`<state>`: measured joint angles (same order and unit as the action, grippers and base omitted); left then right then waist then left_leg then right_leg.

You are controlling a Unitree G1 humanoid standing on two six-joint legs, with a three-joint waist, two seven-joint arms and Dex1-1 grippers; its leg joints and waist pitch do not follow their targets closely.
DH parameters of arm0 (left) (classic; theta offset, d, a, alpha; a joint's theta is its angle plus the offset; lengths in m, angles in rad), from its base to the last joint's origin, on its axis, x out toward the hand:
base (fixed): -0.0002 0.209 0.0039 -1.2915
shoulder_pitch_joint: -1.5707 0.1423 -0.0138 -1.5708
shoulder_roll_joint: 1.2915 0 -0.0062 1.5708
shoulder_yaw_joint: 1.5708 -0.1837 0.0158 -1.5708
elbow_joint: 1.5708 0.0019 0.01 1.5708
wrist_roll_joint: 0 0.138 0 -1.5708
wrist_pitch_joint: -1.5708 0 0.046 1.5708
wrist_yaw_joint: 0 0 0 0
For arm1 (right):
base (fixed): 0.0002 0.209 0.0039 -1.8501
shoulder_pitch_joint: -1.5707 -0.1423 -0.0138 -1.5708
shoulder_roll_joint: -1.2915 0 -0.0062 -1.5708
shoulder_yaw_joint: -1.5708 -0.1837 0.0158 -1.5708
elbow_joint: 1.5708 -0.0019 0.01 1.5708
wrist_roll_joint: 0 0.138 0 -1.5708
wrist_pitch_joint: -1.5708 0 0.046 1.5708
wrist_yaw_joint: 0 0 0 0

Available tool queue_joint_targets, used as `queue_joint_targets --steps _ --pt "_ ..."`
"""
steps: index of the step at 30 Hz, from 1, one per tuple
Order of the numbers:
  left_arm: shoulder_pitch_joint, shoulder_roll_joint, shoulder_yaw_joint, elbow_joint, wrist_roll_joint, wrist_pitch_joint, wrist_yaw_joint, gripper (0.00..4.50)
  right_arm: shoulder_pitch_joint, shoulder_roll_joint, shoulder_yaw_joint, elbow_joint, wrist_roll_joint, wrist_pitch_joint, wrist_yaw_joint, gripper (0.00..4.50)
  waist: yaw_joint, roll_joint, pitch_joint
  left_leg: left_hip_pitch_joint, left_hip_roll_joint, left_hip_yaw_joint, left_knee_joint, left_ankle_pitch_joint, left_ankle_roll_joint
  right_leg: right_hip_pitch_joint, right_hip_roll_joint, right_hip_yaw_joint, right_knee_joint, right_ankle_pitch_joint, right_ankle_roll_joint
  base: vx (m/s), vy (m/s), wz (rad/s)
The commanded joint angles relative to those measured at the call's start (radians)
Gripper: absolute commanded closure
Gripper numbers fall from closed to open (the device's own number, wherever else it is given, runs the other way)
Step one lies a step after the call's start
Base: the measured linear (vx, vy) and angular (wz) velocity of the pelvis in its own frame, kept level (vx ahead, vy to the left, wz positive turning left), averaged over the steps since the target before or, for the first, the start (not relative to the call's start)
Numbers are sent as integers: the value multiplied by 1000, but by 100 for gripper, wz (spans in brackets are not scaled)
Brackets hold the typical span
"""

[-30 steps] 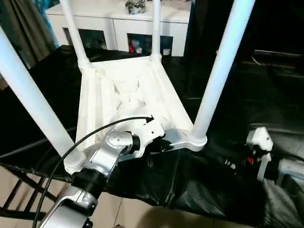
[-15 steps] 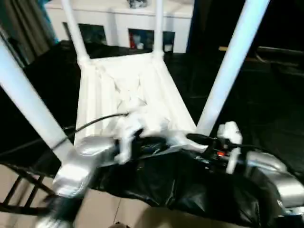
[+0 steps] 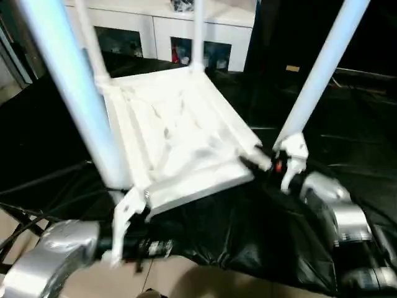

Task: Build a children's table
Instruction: Rotate table base

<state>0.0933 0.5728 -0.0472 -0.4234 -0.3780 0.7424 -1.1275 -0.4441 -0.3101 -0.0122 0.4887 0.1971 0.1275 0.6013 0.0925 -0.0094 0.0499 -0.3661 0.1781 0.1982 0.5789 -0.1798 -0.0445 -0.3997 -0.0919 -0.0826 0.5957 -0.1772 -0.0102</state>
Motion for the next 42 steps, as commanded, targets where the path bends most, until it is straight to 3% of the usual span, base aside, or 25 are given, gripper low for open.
queue_joint_targets --steps 1,5,6,7,9,11,13,15,16,17,21,22,24,26,27,28,29,32,35,37,39,42 --pt "9 28 32 -19 -9 2 -7 194 -23 -23 -47 66 -20 -27 -62 118 -1 5 -50 23 50 -22 -74 -264 -2 31 -56 56 -73 -312 -174 0 0 0" --pt "33 77 33 -30 -20 -4 -35 159 -86 -32 -62 187 -47 -83 -138 118 -5 3 -51 21 48 -22 -72 -272 -8 32 -51 56 -69 -302 -173 0 0 0" --pt "43 93 33 -32 -23 -8 -46 152 -113 -34 -70 238 -52 -108 -166 118 -3 13 -52 25 49 -22 -71 -276 -12 28 -52 57 -68 -296 -175 0 0 0" --pt "59 121 38 -26 -21 -30 -60 147 -164 -34 -90 332 -49 -152 -202 118 -12 11 -53 17 48 -26 -72 -278 -17 34 -50 56 -63 -278 -187 0 0 0" --pt "32 99 67 19 -10 -104 -41 125 -190 -33 -86 363 -50 -178 -183 118 -12 11 -53 21 45 -21 -67 -289 -12 30 -45 60 -63 -258 -194 0 0 0" --pt "4 73 86 46 -15 -134 -28 117 -188 -30 -83 349 -46 -176 -162 118 -9 9 -53 20 43 -20 -66 -286 -4 32 -44 63 -62 -244 -196 0 0 0" --pt "-58 28 119 94 -48 -171 -7 102 -175 -28 -70 322 -44 -175 -115 118 -9 -3 -54 19 44 -18 -65 -279 2 35 -44 63 -63 -244 -195 0 0 0" --pt "-114 0 132 129 -76 -193 -7 82 -139 -35 -49 267 -50 -157 -82 118 -6 0 -55 12 46 -23 -66 -256 5 42 -50 63 -57 -237 -196 0 0 0" --pt "-142 -13 137 146 -90 -199 -9 76 -118 -40 -39 233 -54 -142 -74 118 -5 -11 -56 13 45 -21 -64 -243 11 42 -49 64 -55 -233 -189 0 0 0" --pt "-184 -38 139 177 -100 -220 -7 70 -83 -47 -30 181 -64 -117 -85 118 -1 -7 -55 16 44 -20 -63 -232 13 38 -46 65 -57 -230 -184 0 0 0" --pt "-241 -68 125 206 -144 -214 -26 41 -48 -61 -38 153 -88 -119 -164 118 -3 -13 -57 13 44 -21 -63 -234 2 39 -49 65 -55 -239 -191 0 0 0" --pt "-276 -89 106 224 -155 -218 -42 35 -24 -69 -56 130 -102 -111 -215 118 -5 -4 -56 15 43 -21 -63 -242 -4 38 -49 65 -58 -259 -183 0 0 0" --pt "-308 -111 83 249 -149 -232 -59 15 4 -72 -81 97 -112 -99 -263 118 -5 -11 -56 17 42 -20 -63 -253 -8 37 -47 66 -61 -274 -171 0 0 0" --pt "-346 -134 52 281 -144 -247 -68 1 39 -66 -115 40 -107 -66 -306 118 -9 -3 -56 17 41 -20 -63 -269 -12 37 -45 66 -65 -284 -156 0 0 0" --pt "-361 -142 41 298 -139 -260 -69 1 52 -64 -123 17 -103 -47 -319 118 -9 -6 -55 16 39 -19 -63 -265 -10 38 -43 67 -66 -285 -147 0 0 0" --pt "-388 -161 19 331 -124 -282 -73 1 70 -60 -117 1 -109 -30 -327 118 -7 0 -57 19 39 -21 -63 -263 -10 36 -42 66 -68 -276 -144 0 0 0" --pt "-403 -174 9 350 -116 -297 -75 1 76 -58 -108 5 -117 -26 -331 118 -9 7 -59 21 39 -22 -62 -269 -15 36 -41 65 -66 -257 -152 0 0 0" --pt "-456 -219 -32 395 -115 -305 -90 1 70 -43 -72 51 -145 -26 -349 118 -15 4 -63 12 38 -22 -59 -250 -11 45 -47 64 -61 -231 -174 0 0 0" --pt "-516 -273 -79 440 -94 -324 -94 1 28 -15 -30 119 -168 -35 -357 118 -26 10 -62 10 37 -22 -56 -246 0 46 -47 62 -64 -238 -191 0 0 0" --pt "-537 -290 -100 458 -88 -331 -98 1 9 -1 -24 142 -178 -35 -360 118 -30 15 -62 8 38 -24 -55 -241 4 48 -49 61 -63 -235 -200 0 0 0" --pt "-555 -314 -130 469 -84 -341 -98 1 -18 24 -24 169 -180 -32 -363 118 -33 11 -64 6 39 -22 -53 -222 13 51 -49 62 -59 -207 -211 0 0 0" --pt "-568 -353 -184 473 -70 -350 -98 1 -62 61 -7 221 -182 -52 -349 118 -34 16 -66 8 41 -21 -51 -202 27 51 -49 62 -56 -175 -228 0 0 0"
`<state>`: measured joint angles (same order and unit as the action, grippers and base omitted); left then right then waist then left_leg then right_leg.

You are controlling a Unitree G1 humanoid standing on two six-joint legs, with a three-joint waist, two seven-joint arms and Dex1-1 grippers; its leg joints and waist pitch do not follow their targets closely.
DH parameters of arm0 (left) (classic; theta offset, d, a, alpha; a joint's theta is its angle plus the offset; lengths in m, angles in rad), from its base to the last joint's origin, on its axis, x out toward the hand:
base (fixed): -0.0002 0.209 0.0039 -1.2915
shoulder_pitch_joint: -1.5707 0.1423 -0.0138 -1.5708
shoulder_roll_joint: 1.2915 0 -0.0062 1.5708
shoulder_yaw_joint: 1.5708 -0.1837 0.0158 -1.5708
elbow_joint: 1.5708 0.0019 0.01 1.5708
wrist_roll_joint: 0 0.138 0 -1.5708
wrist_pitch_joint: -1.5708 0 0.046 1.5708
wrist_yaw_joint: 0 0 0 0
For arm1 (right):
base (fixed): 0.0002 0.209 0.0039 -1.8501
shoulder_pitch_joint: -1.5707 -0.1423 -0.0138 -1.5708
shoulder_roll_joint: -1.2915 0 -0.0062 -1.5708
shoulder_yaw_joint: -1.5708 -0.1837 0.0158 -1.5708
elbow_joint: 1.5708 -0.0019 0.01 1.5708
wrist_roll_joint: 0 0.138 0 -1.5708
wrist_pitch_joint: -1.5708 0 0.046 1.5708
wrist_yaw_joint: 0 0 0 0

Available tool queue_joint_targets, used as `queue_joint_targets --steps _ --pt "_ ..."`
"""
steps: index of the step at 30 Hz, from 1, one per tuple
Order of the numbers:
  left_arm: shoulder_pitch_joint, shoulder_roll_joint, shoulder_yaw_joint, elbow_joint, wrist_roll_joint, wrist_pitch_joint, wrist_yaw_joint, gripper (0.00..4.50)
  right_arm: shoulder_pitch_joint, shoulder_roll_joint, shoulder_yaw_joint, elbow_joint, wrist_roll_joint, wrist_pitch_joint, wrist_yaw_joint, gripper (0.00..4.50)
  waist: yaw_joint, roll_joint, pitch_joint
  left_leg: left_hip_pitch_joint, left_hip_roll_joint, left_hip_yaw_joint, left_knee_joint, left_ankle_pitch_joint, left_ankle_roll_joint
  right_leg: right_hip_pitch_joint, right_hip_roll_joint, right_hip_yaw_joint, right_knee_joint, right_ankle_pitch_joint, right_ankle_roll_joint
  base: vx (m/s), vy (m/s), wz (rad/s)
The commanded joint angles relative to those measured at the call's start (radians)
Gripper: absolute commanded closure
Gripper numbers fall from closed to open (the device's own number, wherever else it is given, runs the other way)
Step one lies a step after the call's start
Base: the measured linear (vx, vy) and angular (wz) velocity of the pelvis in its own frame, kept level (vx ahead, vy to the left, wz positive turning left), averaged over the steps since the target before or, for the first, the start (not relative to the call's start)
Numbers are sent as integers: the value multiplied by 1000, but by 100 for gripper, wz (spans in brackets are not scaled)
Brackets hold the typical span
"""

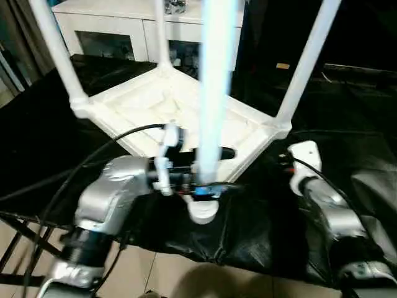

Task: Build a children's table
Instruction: Rotate table base

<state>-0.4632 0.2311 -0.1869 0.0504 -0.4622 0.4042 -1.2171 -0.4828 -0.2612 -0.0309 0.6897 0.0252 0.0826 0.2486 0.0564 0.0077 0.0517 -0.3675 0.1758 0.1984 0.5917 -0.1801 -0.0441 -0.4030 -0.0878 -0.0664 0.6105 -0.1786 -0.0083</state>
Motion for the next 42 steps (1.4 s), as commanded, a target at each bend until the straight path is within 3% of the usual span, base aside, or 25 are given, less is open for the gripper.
queue_joint_targets --steps 1,4,5,6,10,14,15,19,20,24,25,26,32,35,40,42 --pt "-15 -22 -54 5 18 -15 -9 1 -33 17 16 35 -11 -15 4 118 3 4 -68 9 44 -22 -63 -196 27 54 -53 45 -70 -157 -239 0 0 0" --pt "-28 -86 -97 44 64 -71 24 1 -70 45 23 92 -6 -36 8 118 2 2 -68 9 45 -20 -62 -196 31 57 -53 45 -68 -134 -250 0 0 0" --pt "-37 -113 -112 67 81 -99 39 1 -80 54 26 111 -9 -42 7 118 4 12 -68 11 45 -23 -63 -205 28 58 -54 44 -68 -138 -252 0 0 0" --pt "-43 -130 -122 83 91 -116 48 1 -87 59 29 123 -12 -47 6 118 0 6 -67 10 45 -22 -63 -219 27 58 -53 44 -71 -146 -252 0 0 0" --pt "-90 -211 -129 174 115 -150 111 1 -102 84 28 167 -13 -65 9 118 1 1 -68 8 43 -22 -62 -229 29 60 -56 44 -75 -173 -246 0 0 0" --pt "-116 -250 -124 235 149 -202 155 1 -113 92 29 200 -19 -81 2 118 -7 0 -70 4 44 -23 -60 -207 50 63 -56 42 -74 -138 -258 0 0 0" --pt "-131 -270 -115 281 171 -247 185 1 -119 94 27 215 -20 -89 -1 118 -6 5 -70 3 44 -24 -59 -206 53 64 -57 42 -73 -133 -262 0 0 0" --pt "-163 -295 -105 358 201 -297 228 1 -121 108 23 217 9 -114 71 118 -9 2 -71 1 43 -24 -58 -211 72 68 -58 41 -73 -133 -264 0 0 0" --pt "-183 -313 -107 407 225 -336 262 1 -125 110 24 232 1 -125 58 118 -10 8 -71 1 43 -25 -58 -201 79 66 -58 40 -74 -122 -270 0 0 0" --pt "-212 -342 -97 467 236 -355 304 1 -126 119 13 243 20 -156 92 118 -8 8 -72 2 45 -25 -56 -210 84 67 -59 38 -73 -122 -281 0 0 0" --pt "-236 -365 -74 523 252 -422 362 1 -128 116 13 250 11 -158 73 118 -8 14 -71 1 45 -26 -56 -206 90 66 -59 38 -74 -118 -283 0 0 0" --pt "-251 -364 -67 547 261 -442 381 1 -130 110 10 254 7 -158 62 118 -11 12 -71 3 42 -23 -55 -209 92 64 -55 38 -77 -118 -281 0 0 0" --pt "-278 -272 -44 556 206 -383 194 1 -112 36 -20 224 21 -158 98 118 -1 12 -72 1 42 -19 -51 -182 116 66 -60 36 -73 -142 -290 0 0 0" --pt "-237 -156 -68 495 195 -310 47 1 -61 -49 -15 136 26 -146 204 118 13 15 -71 1 47 -18 -49 -161 133 65 -58 35 -68 -150 -281 0 0 0" --pt "-204 -30 -132 484 242 -295 -77 1 19 -142 6 -4 33 -100 334 118 22 16 -68 8 51 -18 -54 -186 118 55 -55 38 -73 -207 -254 0 0 0" --pt "-203 31 -155 548 318 -350 -81 1 88 -216 7 -122 54 -58 418 118 30 14 -65 10 52 -18 -56 -204 106 51 -54 39 -78 -234 -240 0 0 0"
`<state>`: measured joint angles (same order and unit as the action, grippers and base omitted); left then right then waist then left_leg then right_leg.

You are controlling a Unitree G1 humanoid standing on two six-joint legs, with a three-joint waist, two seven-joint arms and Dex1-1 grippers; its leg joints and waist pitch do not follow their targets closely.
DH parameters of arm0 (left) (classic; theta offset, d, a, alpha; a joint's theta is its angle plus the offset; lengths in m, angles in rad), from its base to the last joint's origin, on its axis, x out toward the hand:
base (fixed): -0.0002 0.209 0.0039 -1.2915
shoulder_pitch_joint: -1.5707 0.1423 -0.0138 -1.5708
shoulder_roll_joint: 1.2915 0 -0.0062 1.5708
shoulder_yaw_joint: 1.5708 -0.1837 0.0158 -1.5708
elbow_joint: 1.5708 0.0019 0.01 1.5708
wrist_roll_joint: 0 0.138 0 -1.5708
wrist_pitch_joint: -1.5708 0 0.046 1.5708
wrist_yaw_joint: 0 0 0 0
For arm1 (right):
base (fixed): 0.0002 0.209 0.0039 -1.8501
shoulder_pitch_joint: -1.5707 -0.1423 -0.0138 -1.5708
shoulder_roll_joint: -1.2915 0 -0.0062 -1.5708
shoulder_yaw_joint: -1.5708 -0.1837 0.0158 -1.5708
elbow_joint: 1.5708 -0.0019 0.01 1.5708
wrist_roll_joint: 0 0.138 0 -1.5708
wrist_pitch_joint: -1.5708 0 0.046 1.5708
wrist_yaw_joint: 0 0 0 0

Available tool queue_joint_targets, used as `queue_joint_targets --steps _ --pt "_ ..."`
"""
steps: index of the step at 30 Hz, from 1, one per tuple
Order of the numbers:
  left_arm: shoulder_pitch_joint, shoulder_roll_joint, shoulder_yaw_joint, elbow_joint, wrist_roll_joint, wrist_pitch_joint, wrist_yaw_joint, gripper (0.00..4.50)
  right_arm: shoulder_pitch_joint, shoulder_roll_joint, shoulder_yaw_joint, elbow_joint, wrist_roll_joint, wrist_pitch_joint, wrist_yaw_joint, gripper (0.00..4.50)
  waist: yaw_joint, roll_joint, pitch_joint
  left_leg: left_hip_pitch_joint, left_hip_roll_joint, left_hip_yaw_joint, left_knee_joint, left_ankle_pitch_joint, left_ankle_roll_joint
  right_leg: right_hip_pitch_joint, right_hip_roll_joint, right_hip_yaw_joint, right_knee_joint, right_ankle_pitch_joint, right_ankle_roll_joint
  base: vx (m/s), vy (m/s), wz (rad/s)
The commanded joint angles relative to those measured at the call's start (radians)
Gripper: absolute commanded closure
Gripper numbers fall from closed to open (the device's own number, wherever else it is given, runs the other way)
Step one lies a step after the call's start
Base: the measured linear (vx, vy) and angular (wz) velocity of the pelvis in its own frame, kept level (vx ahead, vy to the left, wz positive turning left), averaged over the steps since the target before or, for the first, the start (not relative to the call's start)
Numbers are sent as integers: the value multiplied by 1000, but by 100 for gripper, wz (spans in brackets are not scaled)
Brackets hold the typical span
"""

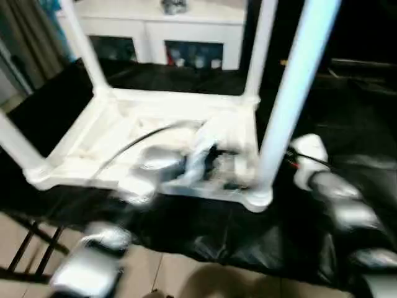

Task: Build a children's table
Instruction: Rotate table base

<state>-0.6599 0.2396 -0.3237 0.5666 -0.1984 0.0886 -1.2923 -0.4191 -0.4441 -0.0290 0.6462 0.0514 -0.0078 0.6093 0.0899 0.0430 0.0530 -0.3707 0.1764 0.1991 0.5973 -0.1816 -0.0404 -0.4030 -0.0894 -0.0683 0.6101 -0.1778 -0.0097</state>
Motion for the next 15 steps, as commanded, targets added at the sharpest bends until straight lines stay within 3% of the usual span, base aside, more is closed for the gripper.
queue_joint_targets --steps 1,2,4,5,6,8,11,12,15 --pt "-8 28 -21 44 66 -44 0 18 34 -42 3 -96 35 43 71 118 3 -25 -65 15 51 -19 -64 -222 96 51 -55 42 -80 -266 -225 0 0 0" --pt "-14 43 -32 84 104 -84 16 36 70 -74 -1 -160 59 72 120 101 3 -31 -64 14 50 -19 -65 -227 91 52 -56 42 -84 -289 -207 0 0 0" --pt "-18 51 -41 104 123 -98 23 39 94 -96 -1 -202 75 90 152 85 9 -29 -65 14 51 -21 -65 -225 88 52 -58 45 -84 -299 -182 0 0 0" --pt "-43 55 -48 178 160 -154 70 49 165 -175 -11 -318 115 138 241 85 8 -31 -64 9 49 -22 -66 -218 91 55 -56 44 -88 -302 -171 0 0 0" --pt "-43 55 -48 178 160 -154 70 49 165 -175 -11 -318 115 138 241 85 14 -31 -65 15 50 -21 -63 -220 93 52 -57 45 -89 -300 -165 0 0 0" --pt "-60 51 -45 222 166 -188 83 78 203 -222 -24 -375 140 171 289 46 15 -31 -65 7 48 -22 -63 -204 99 54 -60 43 -88 -290 -177 0 0 0" --pt "-88 41 -40 278 165 -218 75 84 280 -296 -51 -491 185 255 369 37 20 -32 -65 4 48 -23 -61 -197 107 56 -63 42 -90 -302 -170 0 0 0" --pt "-92 39 -39 286 166 -223 72 111 293 -306 -53 -507 191 263 381 12 20 -33 -64 3 47 -22 -60 -199 109 55 -61 42 -91 -308 -168 0 0 0" --pt "-121 16 -29 341 171 -250 58 121 341 -342 -64 -580 218 306 408 0 19 -34 -63 4 47 -23 -60 -206 106 52 -62 39 -97 -346 -162 0 0 0"
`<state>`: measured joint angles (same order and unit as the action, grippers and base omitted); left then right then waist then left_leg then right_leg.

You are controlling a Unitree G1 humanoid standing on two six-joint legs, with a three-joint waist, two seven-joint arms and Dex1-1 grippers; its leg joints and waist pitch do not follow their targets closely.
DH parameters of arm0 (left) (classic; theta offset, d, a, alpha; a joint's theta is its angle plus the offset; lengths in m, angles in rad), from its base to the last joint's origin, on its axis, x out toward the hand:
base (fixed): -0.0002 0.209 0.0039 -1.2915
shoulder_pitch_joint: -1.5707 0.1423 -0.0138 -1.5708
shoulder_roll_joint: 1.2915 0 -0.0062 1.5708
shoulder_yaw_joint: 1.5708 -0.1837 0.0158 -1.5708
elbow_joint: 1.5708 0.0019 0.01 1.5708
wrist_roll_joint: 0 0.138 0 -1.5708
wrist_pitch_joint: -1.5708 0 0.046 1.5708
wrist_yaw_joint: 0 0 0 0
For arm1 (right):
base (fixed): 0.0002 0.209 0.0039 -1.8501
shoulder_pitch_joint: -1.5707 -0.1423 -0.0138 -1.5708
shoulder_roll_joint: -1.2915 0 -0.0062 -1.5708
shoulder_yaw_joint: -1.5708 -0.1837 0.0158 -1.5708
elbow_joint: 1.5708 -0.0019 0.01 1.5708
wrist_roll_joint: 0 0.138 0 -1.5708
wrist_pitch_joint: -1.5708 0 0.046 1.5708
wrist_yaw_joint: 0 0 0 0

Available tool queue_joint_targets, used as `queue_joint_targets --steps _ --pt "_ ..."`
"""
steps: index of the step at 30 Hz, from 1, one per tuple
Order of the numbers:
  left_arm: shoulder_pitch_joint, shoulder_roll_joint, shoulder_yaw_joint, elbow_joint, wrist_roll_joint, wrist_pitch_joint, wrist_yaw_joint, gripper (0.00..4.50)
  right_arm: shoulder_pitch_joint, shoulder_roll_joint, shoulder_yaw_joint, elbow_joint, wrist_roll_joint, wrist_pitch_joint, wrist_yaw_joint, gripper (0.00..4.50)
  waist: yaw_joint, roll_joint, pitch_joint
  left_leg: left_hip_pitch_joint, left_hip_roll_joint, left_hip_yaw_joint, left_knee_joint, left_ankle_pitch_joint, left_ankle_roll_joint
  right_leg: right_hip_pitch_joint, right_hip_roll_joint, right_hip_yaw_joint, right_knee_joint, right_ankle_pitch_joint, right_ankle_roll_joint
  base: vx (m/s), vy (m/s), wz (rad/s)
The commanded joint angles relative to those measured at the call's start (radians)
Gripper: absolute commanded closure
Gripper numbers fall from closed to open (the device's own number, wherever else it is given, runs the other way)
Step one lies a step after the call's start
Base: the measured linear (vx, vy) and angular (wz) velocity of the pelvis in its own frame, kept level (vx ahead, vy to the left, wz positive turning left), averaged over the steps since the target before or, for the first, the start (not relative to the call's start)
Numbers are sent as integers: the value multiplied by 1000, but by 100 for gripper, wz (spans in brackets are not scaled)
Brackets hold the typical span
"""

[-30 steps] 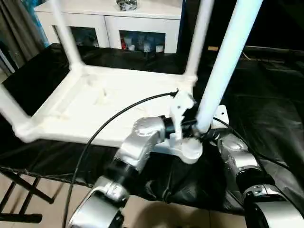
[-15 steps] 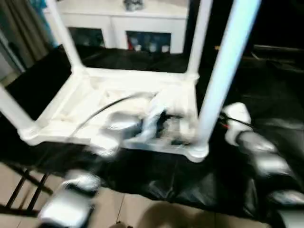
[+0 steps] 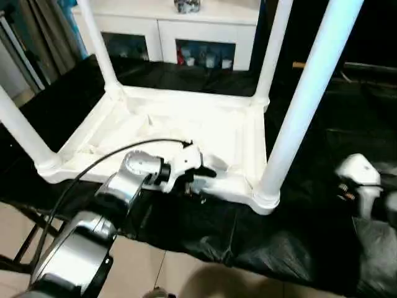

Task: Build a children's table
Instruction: Rotate table base

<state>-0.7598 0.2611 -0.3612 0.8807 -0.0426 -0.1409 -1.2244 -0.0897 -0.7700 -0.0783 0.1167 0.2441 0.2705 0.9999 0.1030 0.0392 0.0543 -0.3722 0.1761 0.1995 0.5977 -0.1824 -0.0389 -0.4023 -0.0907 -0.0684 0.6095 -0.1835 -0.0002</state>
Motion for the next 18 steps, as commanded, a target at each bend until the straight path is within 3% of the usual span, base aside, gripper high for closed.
queue_joint_targets --steps 1,2,4,5,6,13,16,17,18 --pt "-27 -11 10 40 17 -28 -12 125 18 -21 -16 -64 33 37 19 0 7 -30 -63 7 47 -23 -61 -206 106 50 -59 39 -99 -344 -170 0 0 0" --pt "-41 -23 11 72 24 -45 -17 139 31 -27 -20 -90 47 54 20 0 7 -25 -65 5 47 -25 -61 -205 104 52 -61 39 -96 -340 -171 0 0 0" --pt "-53 -32 7 101 32 -62 -25 162 44 -31 -22 -108 59 66 24 0 5 -29 -65 7 48 -25 -62 -210 100 51 -61 38 -99 -343 -168 0 0 0" --pt "-61 -36 2 122 38 -71 -26 163 55 -33 -24 -128 66 80 25 0 4 -21 -64 8 48 -25 -62 -216 96 50 -62 39 -100 -348 -171 0 0 0" --pt "-61 -36 2 122 38 -71 -26 166 55 -33 -24 -128 66 80 25 0 4 -25 -65 7 47 -26 -62 -215 96 53 -61 38 -99 -338 -171 0 0 0" --pt "-89 -66 6 193 43 -77 -37 245 90 -35 -35 -204 91 133 25 0 5 -25 -65 7 48 -25 -61 -209 100 53 -61 38 -98 -308 -187 0 0 0" --pt "-101 -85 14 226 47 -80 -33 254 103 -36 -34 -225 101 146 18 0 9 -25 -65 8 49 -26 -61 -208 100 54 -64 38 -98 -312 -188 0 0 0" --pt "-101 -85 14 226 47 -80 -33 291 103 -36 -34 -225 101 146 18 0 8 -26 -65 6 49 -27 -61 -206 98 55 -65 38 -98 -315 -186 0 0 0" --pt "-106 -93 15 237 51 -81 -32 291 104 -37 -33 -226 103 147 17 0 9 -25 -65 6 49 -27 -61 -206 98 55 -66 37 -98 -316 -186 0 0 0"
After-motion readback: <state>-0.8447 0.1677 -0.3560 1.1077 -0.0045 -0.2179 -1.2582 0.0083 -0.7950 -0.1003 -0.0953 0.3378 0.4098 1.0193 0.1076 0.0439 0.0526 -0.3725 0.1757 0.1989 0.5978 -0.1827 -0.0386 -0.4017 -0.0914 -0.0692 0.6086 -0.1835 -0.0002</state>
